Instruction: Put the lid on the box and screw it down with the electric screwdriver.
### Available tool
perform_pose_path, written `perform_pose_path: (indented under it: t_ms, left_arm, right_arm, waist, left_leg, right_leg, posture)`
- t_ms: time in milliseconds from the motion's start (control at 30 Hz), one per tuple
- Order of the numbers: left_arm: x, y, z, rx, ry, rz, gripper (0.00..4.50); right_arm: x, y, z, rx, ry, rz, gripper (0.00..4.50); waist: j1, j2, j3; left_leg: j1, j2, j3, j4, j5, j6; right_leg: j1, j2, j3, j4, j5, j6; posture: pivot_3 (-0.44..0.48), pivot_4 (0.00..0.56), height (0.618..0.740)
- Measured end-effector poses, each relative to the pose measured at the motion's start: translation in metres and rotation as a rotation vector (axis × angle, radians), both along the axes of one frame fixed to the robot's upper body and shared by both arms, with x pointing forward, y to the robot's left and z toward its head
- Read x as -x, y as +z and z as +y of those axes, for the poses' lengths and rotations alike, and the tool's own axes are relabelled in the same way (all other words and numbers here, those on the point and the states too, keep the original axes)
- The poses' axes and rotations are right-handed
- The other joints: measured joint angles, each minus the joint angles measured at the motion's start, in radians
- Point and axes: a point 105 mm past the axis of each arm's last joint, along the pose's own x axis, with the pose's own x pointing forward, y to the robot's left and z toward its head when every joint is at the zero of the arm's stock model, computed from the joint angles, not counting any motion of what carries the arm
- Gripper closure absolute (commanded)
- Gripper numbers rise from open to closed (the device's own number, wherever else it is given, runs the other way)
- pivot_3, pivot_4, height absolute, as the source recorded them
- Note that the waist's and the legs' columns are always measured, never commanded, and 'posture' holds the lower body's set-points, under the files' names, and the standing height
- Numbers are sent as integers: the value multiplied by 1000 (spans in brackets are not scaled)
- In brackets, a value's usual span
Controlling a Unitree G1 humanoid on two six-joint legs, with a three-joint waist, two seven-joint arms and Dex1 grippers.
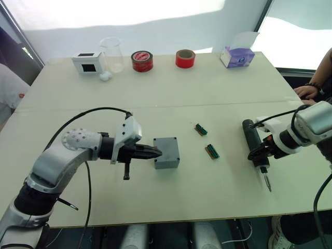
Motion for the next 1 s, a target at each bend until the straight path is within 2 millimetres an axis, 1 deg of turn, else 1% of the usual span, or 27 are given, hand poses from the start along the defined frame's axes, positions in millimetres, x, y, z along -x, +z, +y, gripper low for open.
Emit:
perform_pose_path:
  t_ms: [133,233,267,333,367,400,433,500,567,600,633,667,700,767,867,967,1000]
  left_arm:
    - [-5,-2,4,-2,26,6,4500]
    - [-13,-5,14,-22,73,10,4500]
    - [-16,-6,19,-30,91,14,4500]
    - [-19,-6,24,-29,114,15,4500]
    - [-23,-5,28,-27,135,17,4500]
    - [-26,-5,32,-22,156,23,4500]
    - [-27,-5,34,-19,165,26,4500]
    - [-30,-6,37,-12,182,36,4500]
    - [-33,-5,39,-3,193,36,4500]
    - [-35,-3,38,11,200,35,4500]
    - [-39,1,33,29,197,26,4500]
    - [-41,6,27,43,182,11,4500]
    - [-42,9,22,46,165,0,4500]
    - [-44,9,16,38,144,-9,4500]
    - [-47,0,12,21,129,11,4500]
    - [-45,-5,2,-2,80,10,4500]
    - [-44,-5,1,-11,65,0,4500]
  right_arm:
    - [-3,-1,2,2,-5,-7,2673]
    - [-14,0,0,-49,-78,-46,2673]
    - [-24,4,-1,-71,-111,-93,2673]
    - [-38,15,-3,-98,-142,-188,2673]
    - [-48,30,-3,-146,-147,-294,2673]
    - [-57,51,3,-212,-135,-404,2673]
    - [-60,63,7,-250,-119,-470,2673]
    - [-66,105,25,-365,-33,-690,2673]
    - [-63,131,40,-447,34,-885,2673]
    - [-58,142,56,-544,71,-1013,2673]
    - [-49,149,77,-671,111,-1114,2673]
    - [-38,151,99,-791,149,-1166,2673]
    - [-29,150,117,-866,192,-1178,2673]
    - [-11,149,145,-931,272,-1209,2673]
    - [1,144,165,-923,304,-1270,2673]
    - [4,128,181,-905,319,-1259,2673]
    - [3,125,183,-896,317,-1258,2673]
  waist:
    - [-2,-2,-1]
    - [-9,-5,-2]
    - [-11,-5,-2]
    - [-6,0,1]
    - [-1,1,2]
    - [3,3,2]
    - [3,3,2]
    - [2,3,2]
    - [2,1,1]
    - [2,0,0]
    - [2,0,0]
    - [2,0,0]
    - [1,0,1]
    - [3,1,1]
    - [3,0,0]
    - [-1,0,0]
    - [-2,0,0]
  left_leg:
    - [1,0,0,0,0,0]
    - [2,1,0,0,0,-1]
    - [2,0,1,0,1,-1]
    - [0,0,2,0,1,-1]
    - [-3,0,2,0,1,-2]
    - [-6,0,2,-1,2,-4]
    - [-8,0,2,-2,4,-7]
    - [-13,1,1,-1,6,-10]
    - [-13,1,-1,-2,6,-10]
    - [-14,1,-1,-1,6,-10]
    - [-14,0,-1,0,6,-10]
    - [-14,0,-2,0,6,-10]
    - [-14,0,-2,1,6,-10]
    - [-14,-1,-2,1,6,-10]
    - [-13,-1,-2,2,6,-10]
    - [-13,-1,-2,2,6,-10]
    - [-13,-1,-2,2,6,-10]
  right_leg:
    - [0,0,0,0,0,0]
    - [1,1,0,0,0,0]
    - [1,1,1,1,1,0]
    - [-2,0,2,3,1,0]
    - [-6,0,2,4,1,0]
    - [-10,0,2,5,0,0]
    - [-12,1,2,5,0,0]
    - [-16,1,0,5,0,0]
    - [-14,1,-1,4,0,0]
    - [-14,1,-1,4,0,0]
    - [-14,1,-1,5,1,1]
    - [-14,1,-1,6,1,1]
    - [-14,1,-1,7,1,1]
    - [-14,1,0,7,1,1]
    - [-14,1,0,7,1,1]
    - [-14,1,0,7,1,1]
    - [-14,1,0,7,1,0]
  posture:
    - [0,150,740]
    - [0,150,740]
    - [0,150,740]
    - [0,150,740]
    - [0,150,740]
    - [0,150,740]
    - [0,150,740]
    - [0,150,740]
    - [0,150,740]
    - [0,150,740]
    - [0,150,740]
    - [0,150,740]
    - [0,150,740]
    - [0,150,740]
    - [0,150,740]
    - [0,150,740]
    - [0,150,740]
